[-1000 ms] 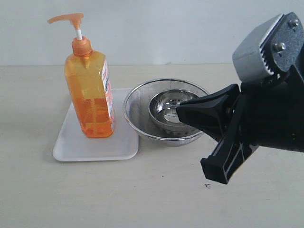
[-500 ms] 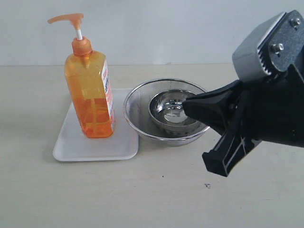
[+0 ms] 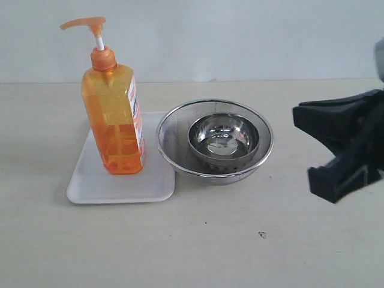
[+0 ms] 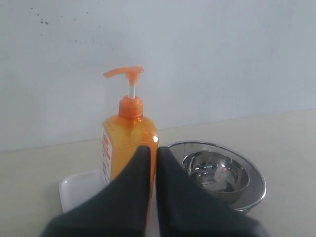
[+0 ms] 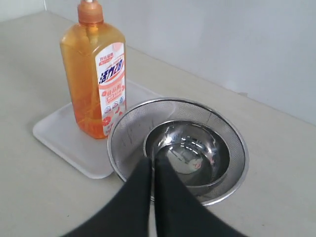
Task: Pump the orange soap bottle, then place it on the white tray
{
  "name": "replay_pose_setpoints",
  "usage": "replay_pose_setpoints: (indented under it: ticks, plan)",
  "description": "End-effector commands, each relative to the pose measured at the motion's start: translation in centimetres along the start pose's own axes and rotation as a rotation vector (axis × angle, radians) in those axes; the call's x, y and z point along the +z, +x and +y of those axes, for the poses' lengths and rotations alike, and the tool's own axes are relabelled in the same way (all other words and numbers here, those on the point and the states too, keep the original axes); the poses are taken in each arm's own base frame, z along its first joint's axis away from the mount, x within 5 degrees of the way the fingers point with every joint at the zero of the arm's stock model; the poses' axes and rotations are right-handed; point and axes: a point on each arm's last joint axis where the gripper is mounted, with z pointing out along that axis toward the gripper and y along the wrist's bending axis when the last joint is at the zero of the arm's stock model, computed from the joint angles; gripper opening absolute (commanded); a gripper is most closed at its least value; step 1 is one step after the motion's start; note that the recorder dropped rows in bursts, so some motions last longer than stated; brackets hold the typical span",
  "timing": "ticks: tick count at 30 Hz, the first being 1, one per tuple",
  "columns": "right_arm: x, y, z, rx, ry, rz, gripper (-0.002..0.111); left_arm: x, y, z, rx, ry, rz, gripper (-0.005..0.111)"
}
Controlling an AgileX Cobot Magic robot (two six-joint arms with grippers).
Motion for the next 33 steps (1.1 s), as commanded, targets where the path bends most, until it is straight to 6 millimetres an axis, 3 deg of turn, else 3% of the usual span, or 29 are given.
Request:
replay_pose_setpoints:
  ticks: [1, 7, 19, 33]
  plan:
    - [-3.6, 1.9, 0.1, -0.036, 0.005, -0.098, 0.0, 0.0, 0.2, 0.0, -0.011, 0.0, 0.001, 0.005]
    - [-6.5, 5.4, 0.3, -0.116, 0.021, -0.202, 0.0, 0.0, 0.2, 0.0, -0.011, 0.0, 0.001, 0.005]
    - [-6.6, 10.2, 0.5, 0.014, 0.013, -0.232, 0.0, 0.0, 0.2, 0.0, -0.011, 0.0, 0.001, 0.005]
    - [-7.1, 10.7, 0.6, -0.032, 0.015, -0.251, 0.0, 0.0, 0.2, 0.0, -0.011, 0.0, 0.001, 0.005]
